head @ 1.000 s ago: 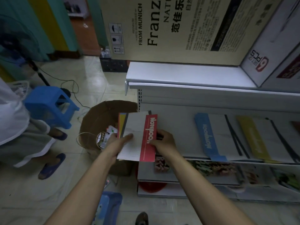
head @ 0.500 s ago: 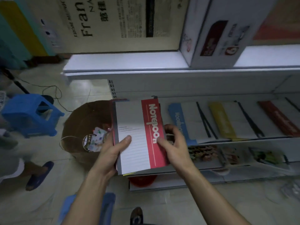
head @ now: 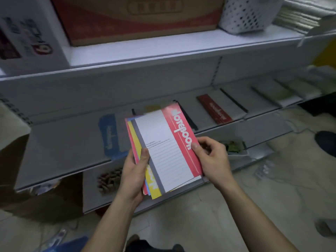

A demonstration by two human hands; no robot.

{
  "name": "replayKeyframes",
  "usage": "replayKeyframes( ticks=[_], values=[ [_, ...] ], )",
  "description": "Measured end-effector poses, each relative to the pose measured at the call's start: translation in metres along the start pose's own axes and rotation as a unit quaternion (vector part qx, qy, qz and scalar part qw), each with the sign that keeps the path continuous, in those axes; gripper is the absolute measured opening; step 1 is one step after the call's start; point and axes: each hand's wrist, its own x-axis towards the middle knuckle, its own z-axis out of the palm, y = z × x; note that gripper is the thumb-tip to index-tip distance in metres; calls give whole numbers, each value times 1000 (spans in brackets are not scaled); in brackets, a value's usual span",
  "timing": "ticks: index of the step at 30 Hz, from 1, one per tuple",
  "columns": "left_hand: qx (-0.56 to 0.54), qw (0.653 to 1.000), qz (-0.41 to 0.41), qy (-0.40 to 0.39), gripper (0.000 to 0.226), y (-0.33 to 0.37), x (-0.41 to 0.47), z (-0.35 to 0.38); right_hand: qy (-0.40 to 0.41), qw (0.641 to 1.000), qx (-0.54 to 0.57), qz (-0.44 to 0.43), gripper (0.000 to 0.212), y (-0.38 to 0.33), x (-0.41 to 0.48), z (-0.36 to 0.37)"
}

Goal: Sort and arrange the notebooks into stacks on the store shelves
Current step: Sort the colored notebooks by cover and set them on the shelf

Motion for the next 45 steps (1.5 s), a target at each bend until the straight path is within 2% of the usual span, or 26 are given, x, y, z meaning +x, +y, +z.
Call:
replayKeyframes(
  ticks=[3,8,12,15,20,24,27,31,33,36,41,44,45],
  values=[
    [9,999,-32,-25,45,-12,8,29,10,998,-51,-22,12,8,15,-40],
    [27,997,-52,-43,45,-21,33,62,-43,987,-151,-32,17,19,53,-99],
    [46,995,-67,-50,43,-22,65,78,-99,985,-141,1,17,13,87,-137],
    [73,993,-67,-60,28,-21,83,93,-85,986,-142,21,13,11,105,-147],
    [91,992,-52,-72,9,-21,115,120,-111,990,-58,58,14,21,125,-163],
    [87,995,-42,-36,9,-28,135,139,-153,985,-37,74,18,45,132,-175],
    [91,995,-35,-5,4,-36,147,151,-87,992,3,93,18,64,147,-186],
    [93,994,-17,52,9,-49,153,161,13,987,53,148,15,91,180,-218],
    [91,992,-3,85,10,-54,153,163,27,988,38,150,14,102,200,-239],
    [95,988,15,122,23,-60,151,161,34,988,11,152,11,112,226,-262],
    [100,980,38,166,14,-70,144,165,-5,990,17,138,15,116,249,-264],
    [105,976,45,184,27,-83,142,176,-64,991,41,113,8,102,242,-238],
    [102,976,48,184,25,-89,141,181,-87,989,51,112,7,99,237,-225]
  ],
)
